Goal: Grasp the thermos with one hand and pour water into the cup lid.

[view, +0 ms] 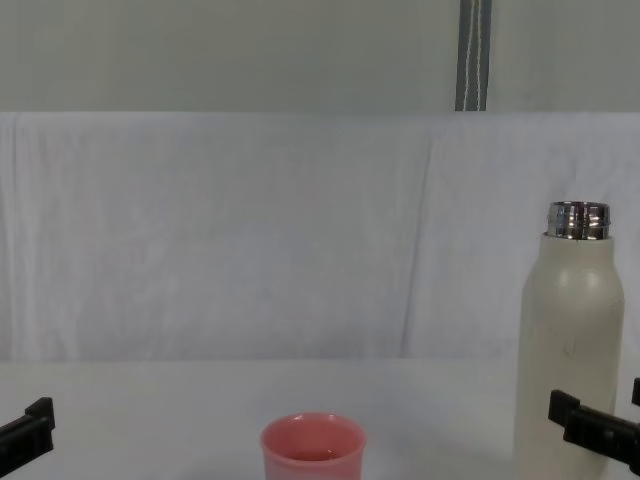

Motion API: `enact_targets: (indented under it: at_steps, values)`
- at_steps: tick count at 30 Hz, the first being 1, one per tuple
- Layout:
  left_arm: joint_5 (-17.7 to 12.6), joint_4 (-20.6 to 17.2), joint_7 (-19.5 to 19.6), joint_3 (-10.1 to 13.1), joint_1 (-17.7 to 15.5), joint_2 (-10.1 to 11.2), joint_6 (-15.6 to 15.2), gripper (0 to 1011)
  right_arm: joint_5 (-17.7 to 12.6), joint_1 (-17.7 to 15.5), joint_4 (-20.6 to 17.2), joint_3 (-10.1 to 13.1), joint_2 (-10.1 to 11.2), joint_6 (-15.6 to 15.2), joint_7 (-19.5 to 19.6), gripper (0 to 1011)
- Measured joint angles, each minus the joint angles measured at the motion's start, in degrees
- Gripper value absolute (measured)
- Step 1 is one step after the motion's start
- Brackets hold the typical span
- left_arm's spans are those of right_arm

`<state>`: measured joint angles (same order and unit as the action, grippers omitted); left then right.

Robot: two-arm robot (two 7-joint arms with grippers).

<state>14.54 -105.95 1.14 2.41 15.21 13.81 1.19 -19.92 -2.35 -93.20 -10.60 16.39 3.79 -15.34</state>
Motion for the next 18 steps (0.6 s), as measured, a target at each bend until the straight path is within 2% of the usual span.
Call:
enact_targets:
  at_steps: [8,18]
  values:
    - [0.0,0.0,0.0,0.0,0.0,0.0,0.0,1001,1.7,-2.6,-3.6,0.3,-0.6,1.3,1.4,1003]
    - [0.0,0.0,0.0,0.0,0.0,0.0,0.0,1001,3.5,-3.7,-3.7,-0.1,-1.8,2.4,2.1,1003]
